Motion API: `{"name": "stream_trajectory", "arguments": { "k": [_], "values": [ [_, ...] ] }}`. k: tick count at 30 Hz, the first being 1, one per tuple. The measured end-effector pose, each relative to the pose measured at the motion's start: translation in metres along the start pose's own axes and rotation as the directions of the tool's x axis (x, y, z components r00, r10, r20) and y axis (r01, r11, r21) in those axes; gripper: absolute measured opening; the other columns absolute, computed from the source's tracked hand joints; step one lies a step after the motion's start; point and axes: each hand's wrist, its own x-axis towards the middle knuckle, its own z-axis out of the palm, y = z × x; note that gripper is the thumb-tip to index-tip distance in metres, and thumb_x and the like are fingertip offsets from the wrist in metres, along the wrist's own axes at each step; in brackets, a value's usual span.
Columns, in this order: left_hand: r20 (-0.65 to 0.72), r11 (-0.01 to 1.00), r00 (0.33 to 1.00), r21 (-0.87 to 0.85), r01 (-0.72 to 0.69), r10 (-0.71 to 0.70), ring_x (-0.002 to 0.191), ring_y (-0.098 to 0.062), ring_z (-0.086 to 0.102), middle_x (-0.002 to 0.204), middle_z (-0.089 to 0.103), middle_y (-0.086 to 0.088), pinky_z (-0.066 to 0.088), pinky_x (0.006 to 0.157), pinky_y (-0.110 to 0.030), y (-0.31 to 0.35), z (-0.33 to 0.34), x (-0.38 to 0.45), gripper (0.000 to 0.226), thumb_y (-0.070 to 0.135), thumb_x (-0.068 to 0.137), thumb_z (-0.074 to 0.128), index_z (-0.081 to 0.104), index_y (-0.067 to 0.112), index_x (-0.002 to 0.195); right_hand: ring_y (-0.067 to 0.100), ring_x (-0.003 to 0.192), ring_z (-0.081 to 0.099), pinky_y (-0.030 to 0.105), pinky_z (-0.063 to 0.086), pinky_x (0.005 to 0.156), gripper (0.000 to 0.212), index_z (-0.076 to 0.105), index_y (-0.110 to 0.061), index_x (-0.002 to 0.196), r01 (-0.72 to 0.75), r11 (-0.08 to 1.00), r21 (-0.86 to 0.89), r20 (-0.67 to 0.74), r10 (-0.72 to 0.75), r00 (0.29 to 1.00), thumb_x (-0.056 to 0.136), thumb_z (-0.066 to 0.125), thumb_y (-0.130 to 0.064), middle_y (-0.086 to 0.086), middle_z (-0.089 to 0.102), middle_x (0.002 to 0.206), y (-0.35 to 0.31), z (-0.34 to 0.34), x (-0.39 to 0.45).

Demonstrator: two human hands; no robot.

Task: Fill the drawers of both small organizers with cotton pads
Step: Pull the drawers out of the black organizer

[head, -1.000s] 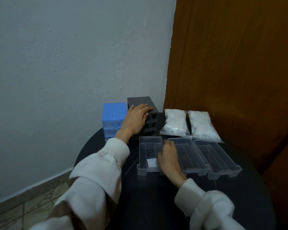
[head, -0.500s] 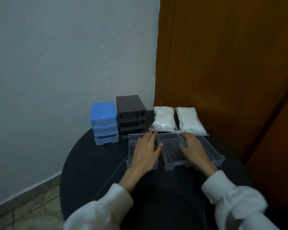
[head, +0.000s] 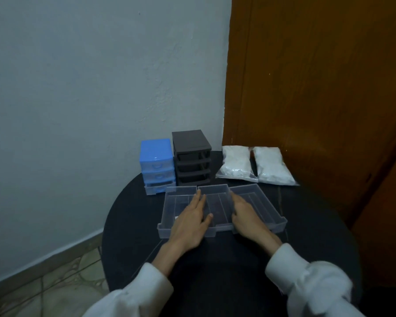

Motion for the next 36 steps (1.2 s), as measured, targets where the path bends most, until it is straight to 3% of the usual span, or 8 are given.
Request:
{"name": "stream_trajectory", "arguments": {
  "k": [9, 14, 18, 20, 22, 27, 33, 36],
  "values": [
    [-0.037, 0.998, 0.997, -0.012, 0.068, -0.068, 0.145, -0.009, 0.005, 0.159, 0.000, 0.003, 0.013, 0.113, -0.024, -0.040, -0.024, -0.017, 0.060, 0.034, 0.100, 0.039, 0.012, 0.014, 0.150, 0.021, 0.137, 0.031, 0.040, 0.027, 0.114, 0.068, 0.019, -0.017, 0.149, 0.089, 0.996, 0.016, 0.077, -0.090, 0.993, 0.088, 0.041, 0.004, 0.006, 0.032, 0.150, -0.037, 0.032, 0.018],
    [-0.064, 0.997, 0.996, 0.037, 0.071, -0.069, 0.145, -0.012, 0.005, 0.159, 0.002, 0.001, 0.008, 0.117, -0.033, -0.039, -0.026, -0.013, 0.059, 0.034, 0.100, 0.037, 0.014, 0.013, 0.150, 0.021, 0.139, 0.027, 0.032, 0.023, 0.114, 0.066, 0.018, -0.013, 0.149, 0.094, 0.995, -0.014, 0.088, -0.092, 0.992, 0.091, 0.044, 0.001, 0.007, 0.027, 0.152, -0.039, 0.027, 0.019],
    [-0.151, 0.999, 0.988, 0.048, 0.014, -0.007, 0.144, -0.014, 0.013, 0.157, 0.014, 0.000, 0.010, 0.118, -0.036, -0.018, -0.026, -0.005, 0.055, 0.033, 0.100, 0.040, 0.019, 0.016, 0.148, 0.021, 0.135, 0.034, 0.032, 0.031, 0.110, 0.057, 0.029, -0.012, 0.145, 0.086, 0.996, 0.006, 0.006, -0.086, 0.996, 0.092, 0.048, -0.004, 0.008, 0.034, 0.148, -0.034, 0.004, 0.017],
    [-0.165, 0.998, 0.985, 0.028, -0.047, 0.051, 0.143, -0.013, 0.016, 0.156, 0.019, 0.000, 0.012, 0.118, -0.036, -0.001, -0.023, 0.001, 0.054, 0.031, 0.099, 0.041, 0.023, 0.018, 0.147, 0.019, 0.129, 0.041, 0.026, 0.036, 0.102, 0.053, 0.036, -0.012, 0.141, 0.086, 0.996, 0.024, -0.058, -0.085, 0.995, 0.091, 0.050, -0.002, 0.007, 0.040, 0.143, -0.027, -0.014, 0.016],
    [-0.159, 0.994, 0.982, -0.003, -0.105, 0.103, 0.143, -0.014, 0.018, 0.155, 0.023, 0.000, 0.014, 0.117, -0.034, 0.020, -0.017, 0.011, 0.052, 0.030, 0.099, 0.042, 0.026, 0.018, 0.147, 0.017, 0.125, 0.044, 0.022, 0.035, 0.095, 0.049, 0.042, -0.013, 0.137, 0.065, 0.997, 0.043, -0.132, -0.058, 0.990, 0.090, 0.051, -0.002, 0.007, 0.044, 0.138, -0.014, -0.034, 0.016],
    [-0.140, 0.971, 0.967, -0.079, -0.226, 0.214, 0.128, -0.017, 0.043, 0.142, 0.043, -0.002, 0.034, 0.103, -0.029, 0.074, 0.000, 0.045, 0.046, 0.026, 0.096, 0.048, 0.037, 0.018, 0.140, 0.022, 0.126, 0.043, 0.031, 0.035, 0.102, 0.043, 0.046, -0.011, 0.132, -0.074, 0.994, 0.075, -0.282, 0.092, 0.955, 0.090, 0.053, -0.002, 0.010, 0.047, 0.137, 0.030, -0.081, 0.023],
    [-0.049, 0.976, 0.983, -0.120, -0.179, 0.174, 0.120, -0.023, 0.049, 0.137, 0.048, -0.008, 0.041, 0.101, -0.037, 0.116, 0.014, 0.117, 0.042, 0.019, 0.096, 0.048, 0.042, 0.013, 0.137, 0.028, 0.125, 0.044, 0.036, 0.036, 0.101, 0.041, 0.046, -0.008, 0.132, -0.226, 0.968, 0.109, -0.390, 0.251, 0.886, 0.091, 0.054, -0.008, 0.015, 0.044, 0.137, 0.085, -0.121, 0.057],
    [-0.021, 0.987, 0.987, -0.033, -0.158, 0.157, 0.123, -0.024, 0.047, 0.140, 0.045, -0.010, 0.038, 0.105, -0.038, 0.120, 0.026, 0.147, 0.045, 0.019, 0.096, 0.048, 0.039, 0.011, 0.139, 0.030, 0.126, 0.042, 0.037, 0.035, 0.101, 0.049, 0.038, -0.008, 0.138, -0.266, 0.952, 0.153, -0.347, 0.303, 0.888, 0.093, 0.054, -0.019, 0.016, 0.041, 0.140, 0.103, -0.127, 0.075]
  ]
}}
